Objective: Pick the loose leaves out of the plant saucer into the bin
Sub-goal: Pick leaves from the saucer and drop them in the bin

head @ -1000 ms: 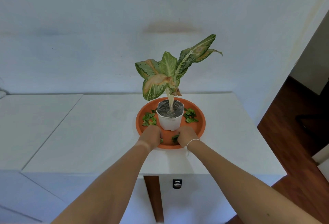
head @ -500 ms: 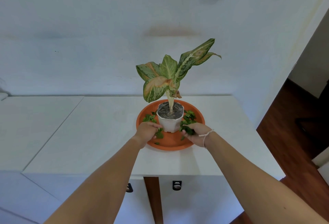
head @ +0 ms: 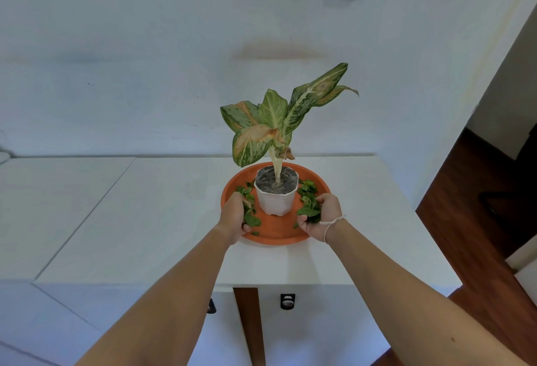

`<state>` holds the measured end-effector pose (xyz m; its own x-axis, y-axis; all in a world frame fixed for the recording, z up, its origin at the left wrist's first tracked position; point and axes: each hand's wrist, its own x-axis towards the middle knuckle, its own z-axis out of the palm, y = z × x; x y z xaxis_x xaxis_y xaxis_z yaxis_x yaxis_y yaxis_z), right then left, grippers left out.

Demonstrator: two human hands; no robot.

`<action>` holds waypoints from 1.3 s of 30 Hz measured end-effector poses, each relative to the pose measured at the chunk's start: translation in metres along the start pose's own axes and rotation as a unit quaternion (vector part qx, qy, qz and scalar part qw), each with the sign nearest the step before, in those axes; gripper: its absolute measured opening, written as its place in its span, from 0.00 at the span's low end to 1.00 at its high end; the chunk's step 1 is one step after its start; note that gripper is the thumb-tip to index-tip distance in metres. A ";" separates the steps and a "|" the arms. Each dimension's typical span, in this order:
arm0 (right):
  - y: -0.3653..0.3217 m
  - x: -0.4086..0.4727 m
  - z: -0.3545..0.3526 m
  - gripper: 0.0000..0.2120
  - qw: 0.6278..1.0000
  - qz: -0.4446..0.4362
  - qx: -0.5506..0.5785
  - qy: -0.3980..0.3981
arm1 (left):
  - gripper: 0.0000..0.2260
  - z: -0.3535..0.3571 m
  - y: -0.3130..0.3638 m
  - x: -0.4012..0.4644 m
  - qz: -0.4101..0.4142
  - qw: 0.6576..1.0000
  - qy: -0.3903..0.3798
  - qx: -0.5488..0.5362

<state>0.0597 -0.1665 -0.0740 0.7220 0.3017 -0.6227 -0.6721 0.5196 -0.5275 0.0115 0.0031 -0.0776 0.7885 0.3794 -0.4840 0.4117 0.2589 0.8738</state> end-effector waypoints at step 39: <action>-0.008 0.015 -0.013 0.07 1.000 0.001 -0.029 0.004 | 0.09 0.010 -0.016 0.006 0.248 0.801 0.053 0.542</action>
<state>0.0740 -0.1765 -0.0871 0.7200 0.2954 -0.6280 -0.6814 0.4722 -0.5592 0.0143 -0.0071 -0.0941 0.9583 0.2853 -0.0147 0.2598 -0.8492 0.4598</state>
